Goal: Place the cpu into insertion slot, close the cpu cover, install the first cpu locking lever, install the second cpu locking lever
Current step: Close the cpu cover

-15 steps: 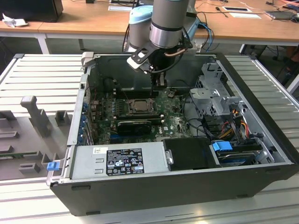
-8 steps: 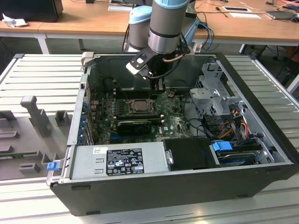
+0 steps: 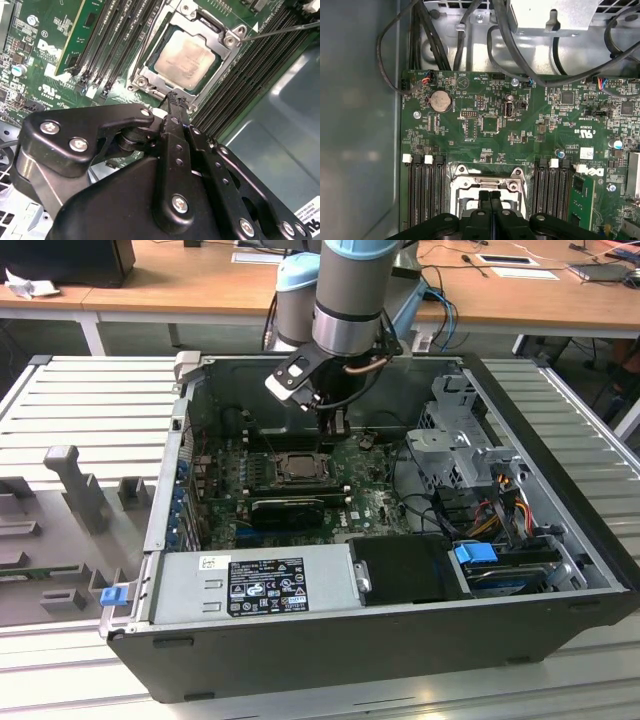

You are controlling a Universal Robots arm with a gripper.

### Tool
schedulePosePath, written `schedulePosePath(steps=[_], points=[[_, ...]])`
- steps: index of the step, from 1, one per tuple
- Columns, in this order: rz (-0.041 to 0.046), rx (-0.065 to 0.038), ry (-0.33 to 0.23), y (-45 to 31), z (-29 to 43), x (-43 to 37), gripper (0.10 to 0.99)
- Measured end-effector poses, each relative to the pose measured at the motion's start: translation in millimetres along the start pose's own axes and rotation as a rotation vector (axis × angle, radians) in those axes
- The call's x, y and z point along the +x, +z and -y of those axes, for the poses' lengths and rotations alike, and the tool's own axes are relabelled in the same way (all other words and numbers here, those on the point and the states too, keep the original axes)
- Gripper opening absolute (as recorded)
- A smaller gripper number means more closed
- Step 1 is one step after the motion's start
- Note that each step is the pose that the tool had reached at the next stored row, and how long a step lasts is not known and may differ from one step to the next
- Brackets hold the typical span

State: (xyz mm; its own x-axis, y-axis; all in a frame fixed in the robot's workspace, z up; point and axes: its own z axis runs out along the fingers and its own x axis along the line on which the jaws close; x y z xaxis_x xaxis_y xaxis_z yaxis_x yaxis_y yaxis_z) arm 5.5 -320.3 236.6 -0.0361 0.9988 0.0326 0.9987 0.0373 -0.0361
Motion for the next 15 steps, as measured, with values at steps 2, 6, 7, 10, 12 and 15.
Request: schedulePosePath(steps=[2, 6, 7, 10, 12, 15], points=[[-0.0001, 0.0, 0.0, 2.0, 1.5, 0.0, 0.106], [0.0004, 0.0, -0.009, 6.3, 13.6, 0.2, 0.106], [0.0004, -0.001, -0.008, 6.5, 18.1, 0.4, 0.106], [0.0006, -0.006, -0.009, 6.7, 24.1, 0.6, 0.106], [0.0007, -0.009, -0.009, 6.9, 29.2, 0.7, 0.106], [0.0008, -0.012, -0.009, 7.2, 35.0, 0.9, 0.106]])
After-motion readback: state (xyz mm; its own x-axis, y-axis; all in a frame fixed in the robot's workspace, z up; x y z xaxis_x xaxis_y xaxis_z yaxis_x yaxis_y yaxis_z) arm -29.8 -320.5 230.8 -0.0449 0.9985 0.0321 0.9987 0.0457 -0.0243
